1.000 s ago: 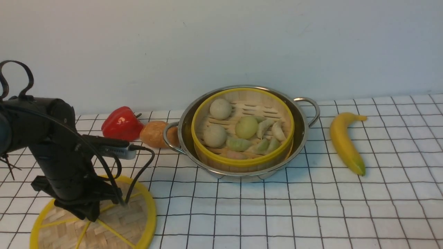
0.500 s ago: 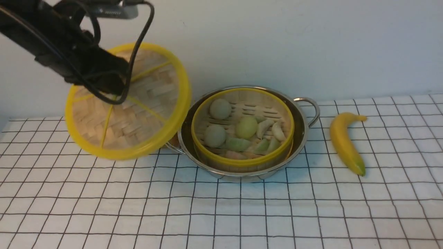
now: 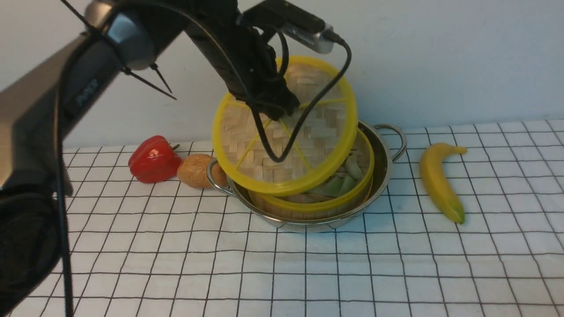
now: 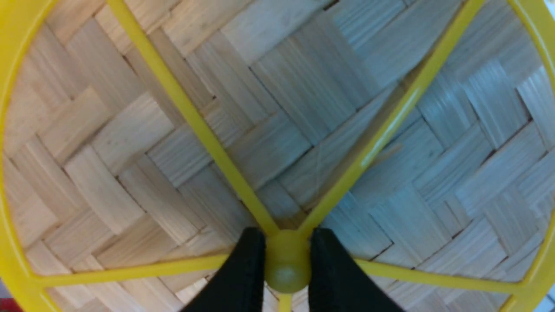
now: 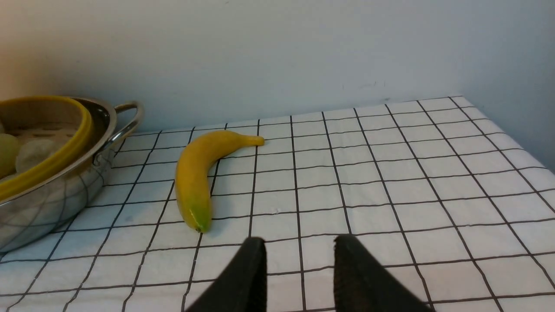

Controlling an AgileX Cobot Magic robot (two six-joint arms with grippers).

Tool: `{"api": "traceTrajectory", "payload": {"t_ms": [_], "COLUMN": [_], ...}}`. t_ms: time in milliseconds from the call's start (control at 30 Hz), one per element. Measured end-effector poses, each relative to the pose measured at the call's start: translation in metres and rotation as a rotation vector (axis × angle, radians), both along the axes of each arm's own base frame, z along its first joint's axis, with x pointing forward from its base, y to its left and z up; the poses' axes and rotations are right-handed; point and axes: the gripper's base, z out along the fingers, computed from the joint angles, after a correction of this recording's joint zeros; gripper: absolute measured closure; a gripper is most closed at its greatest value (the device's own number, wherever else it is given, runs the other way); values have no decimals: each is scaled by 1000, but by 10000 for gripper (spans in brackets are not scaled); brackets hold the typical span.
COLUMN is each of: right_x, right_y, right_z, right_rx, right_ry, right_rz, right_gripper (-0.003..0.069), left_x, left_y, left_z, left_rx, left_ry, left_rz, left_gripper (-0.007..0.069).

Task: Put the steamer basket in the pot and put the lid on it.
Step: Use the left arm to place the steamer lid on the steamer

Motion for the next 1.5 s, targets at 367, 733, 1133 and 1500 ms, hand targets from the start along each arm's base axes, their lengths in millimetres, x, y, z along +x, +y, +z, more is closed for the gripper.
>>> {"api": "traceTrajectory", "payload": {"t_ms": [367, 733, 1133, 1500], "right_x": [0, 0, 0, 0], "right_y": [0, 0, 0, 0], "right_z": [0, 0, 0, 0], "right_rx": [0, 0, 0, 0], "right_ry": [0, 0, 0, 0], "right_rz": [0, 0, 0, 0], "right_gripper": [419, 419, 419, 419], "left_x": [9, 13, 14, 15], "left_y": [-6, -10, -23, -23], "left_z": [-29, -26, -35, -35], "left_rx": [20, -9, 15, 26], "left_ry": [56, -10, -37, -51], "left_rz": [-32, -71, -122, -120], "left_gripper": [508, 508, 508, 508]}}
